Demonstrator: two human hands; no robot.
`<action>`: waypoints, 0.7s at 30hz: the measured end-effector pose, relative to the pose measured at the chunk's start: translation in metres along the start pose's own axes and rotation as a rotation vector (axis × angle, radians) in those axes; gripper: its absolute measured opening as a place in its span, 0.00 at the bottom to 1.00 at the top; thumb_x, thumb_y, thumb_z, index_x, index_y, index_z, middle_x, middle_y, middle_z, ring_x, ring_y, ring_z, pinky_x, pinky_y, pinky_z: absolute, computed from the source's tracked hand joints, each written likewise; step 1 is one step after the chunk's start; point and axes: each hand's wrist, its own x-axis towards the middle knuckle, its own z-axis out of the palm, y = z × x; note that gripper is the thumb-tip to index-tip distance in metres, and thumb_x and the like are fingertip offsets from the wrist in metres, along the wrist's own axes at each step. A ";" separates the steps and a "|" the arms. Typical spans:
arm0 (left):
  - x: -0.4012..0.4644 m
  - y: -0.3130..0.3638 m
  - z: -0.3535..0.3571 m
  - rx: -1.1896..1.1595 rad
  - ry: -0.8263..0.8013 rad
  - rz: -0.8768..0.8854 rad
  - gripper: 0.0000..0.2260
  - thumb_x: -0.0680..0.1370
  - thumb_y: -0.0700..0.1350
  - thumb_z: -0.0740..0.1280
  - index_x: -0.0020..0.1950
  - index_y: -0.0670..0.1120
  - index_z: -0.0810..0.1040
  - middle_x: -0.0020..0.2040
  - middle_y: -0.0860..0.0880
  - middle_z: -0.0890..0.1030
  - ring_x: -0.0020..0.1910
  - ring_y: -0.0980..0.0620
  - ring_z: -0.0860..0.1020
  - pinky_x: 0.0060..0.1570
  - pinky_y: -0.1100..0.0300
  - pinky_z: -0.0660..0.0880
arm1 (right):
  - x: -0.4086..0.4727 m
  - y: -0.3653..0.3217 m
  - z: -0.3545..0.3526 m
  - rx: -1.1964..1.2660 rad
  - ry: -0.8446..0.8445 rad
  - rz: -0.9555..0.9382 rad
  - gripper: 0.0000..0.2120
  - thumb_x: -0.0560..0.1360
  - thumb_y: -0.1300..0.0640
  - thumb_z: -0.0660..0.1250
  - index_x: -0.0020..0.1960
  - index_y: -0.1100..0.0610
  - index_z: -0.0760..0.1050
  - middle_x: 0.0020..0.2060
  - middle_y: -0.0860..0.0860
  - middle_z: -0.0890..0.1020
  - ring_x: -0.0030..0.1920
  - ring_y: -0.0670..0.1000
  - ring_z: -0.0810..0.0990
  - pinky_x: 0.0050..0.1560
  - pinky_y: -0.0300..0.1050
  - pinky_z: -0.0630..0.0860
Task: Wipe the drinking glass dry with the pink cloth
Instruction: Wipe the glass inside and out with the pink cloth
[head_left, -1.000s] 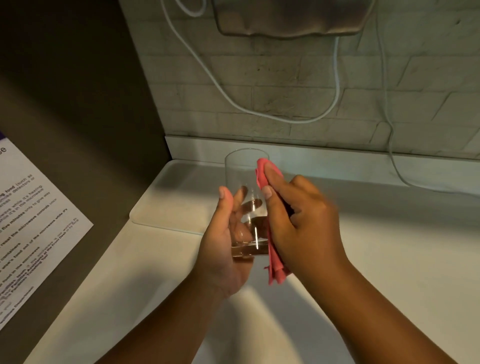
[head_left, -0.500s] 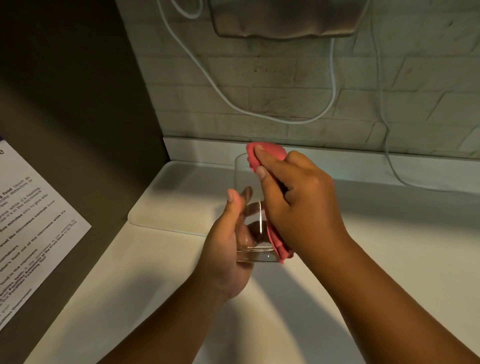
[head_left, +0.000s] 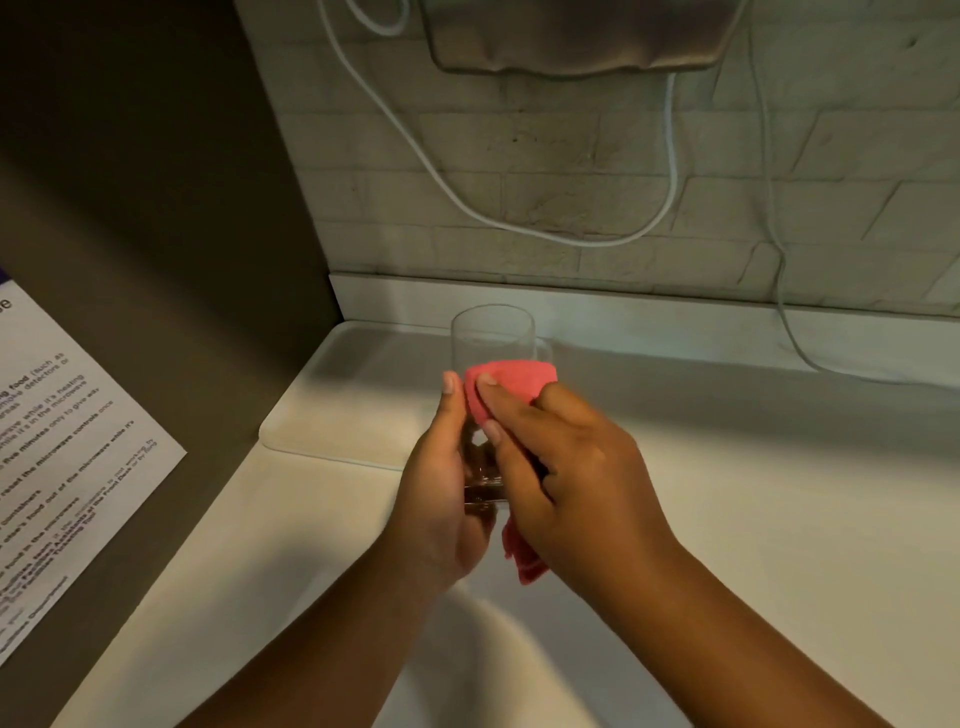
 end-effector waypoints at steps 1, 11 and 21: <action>0.000 -0.003 -0.001 0.005 -0.007 -0.003 0.31 0.78 0.67 0.64 0.68 0.45 0.83 0.64 0.39 0.85 0.65 0.41 0.83 0.57 0.52 0.82 | 0.003 -0.001 -0.002 -0.024 -0.016 -0.025 0.19 0.80 0.54 0.64 0.69 0.54 0.77 0.51 0.51 0.83 0.46 0.53 0.82 0.45 0.48 0.82; -0.006 -0.007 0.010 0.061 -0.091 0.070 0.32 0.76 0.65 0.65 0.75 0.49 0.75 0.71 0.37 0.79 0.66 0.33 0.80 0.63 0.27 0.76 | 0.035 0.024 -0.002 0.059 0.181 0.066 0.17 0.80 0.58 0.68 0.69 0.54 0.77 0.50 0.51 0.83 0.46 0.45 0.78 0.48 0.32 0.72; -0.007 0.006 0.004 -0.072 -0.132 0.047 0.40 0.68 0.68 0.70 0.74 0.46 0.76 0.60 0.42 0.84 0.43 0.40 0.86 0.40 0.48 0.83 | 0.014 0.055 -0.021 0.292 0.434 0.290 0.16 0.81 0.54 0.66 0.67 0.44 0.74 0.38 0.50 0.77 0.38 0.46 0.78 0.40 0.44 0.77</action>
